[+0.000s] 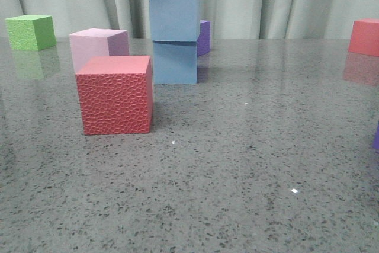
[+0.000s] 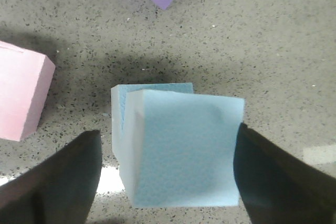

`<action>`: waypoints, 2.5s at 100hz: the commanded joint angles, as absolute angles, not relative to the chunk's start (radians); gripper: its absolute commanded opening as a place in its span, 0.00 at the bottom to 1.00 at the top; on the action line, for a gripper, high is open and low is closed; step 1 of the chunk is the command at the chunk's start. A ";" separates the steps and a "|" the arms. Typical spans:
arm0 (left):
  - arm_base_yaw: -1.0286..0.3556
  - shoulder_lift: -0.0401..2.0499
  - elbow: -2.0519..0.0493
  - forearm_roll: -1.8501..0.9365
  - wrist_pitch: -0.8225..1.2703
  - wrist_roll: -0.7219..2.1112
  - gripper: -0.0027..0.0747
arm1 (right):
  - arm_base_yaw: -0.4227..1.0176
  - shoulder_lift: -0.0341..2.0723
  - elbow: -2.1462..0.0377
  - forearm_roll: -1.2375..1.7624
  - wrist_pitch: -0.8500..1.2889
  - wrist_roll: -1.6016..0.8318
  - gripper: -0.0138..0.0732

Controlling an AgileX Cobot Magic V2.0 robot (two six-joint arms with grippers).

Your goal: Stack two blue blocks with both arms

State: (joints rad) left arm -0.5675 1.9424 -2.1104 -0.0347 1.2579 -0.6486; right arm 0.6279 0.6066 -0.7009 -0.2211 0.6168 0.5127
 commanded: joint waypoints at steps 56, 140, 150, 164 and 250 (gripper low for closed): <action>-0.620 1.534 -1.926 0.278 1.267 -0.592 0.42 | 0.627 0.606 -0.726 -0.276 0.536 0.508 0.77; -0.658 0.951 -1.140 0.373 0.737 -0.600 0.01 | 0.627 0.350 -0.536 -0.357 0.428 0.508 0.08; -0.658 0.884 -1.030 0.373 0.650 -0.600 0.01 | 0.627 0.263 -0.501 -0.385 0.428 0.508 0.08; -0.658 0.794 -0.883 0.383 0.571 -0.600 0.01 | 0.627 0.170 -0.472 -0.392 0.437 0.508 0.08; -0.658 0.562 -0.550 0.362 0.386 -0.600 0.01 | 0.627 0.055 -0.437 -0.436 0.405 0.508 0.08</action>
State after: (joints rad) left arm -0.6503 0.5605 -0.5213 0.3593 0.4612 -0.5962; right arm 0.6279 0.0454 -0.4141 -0.4061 0.4889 0.5127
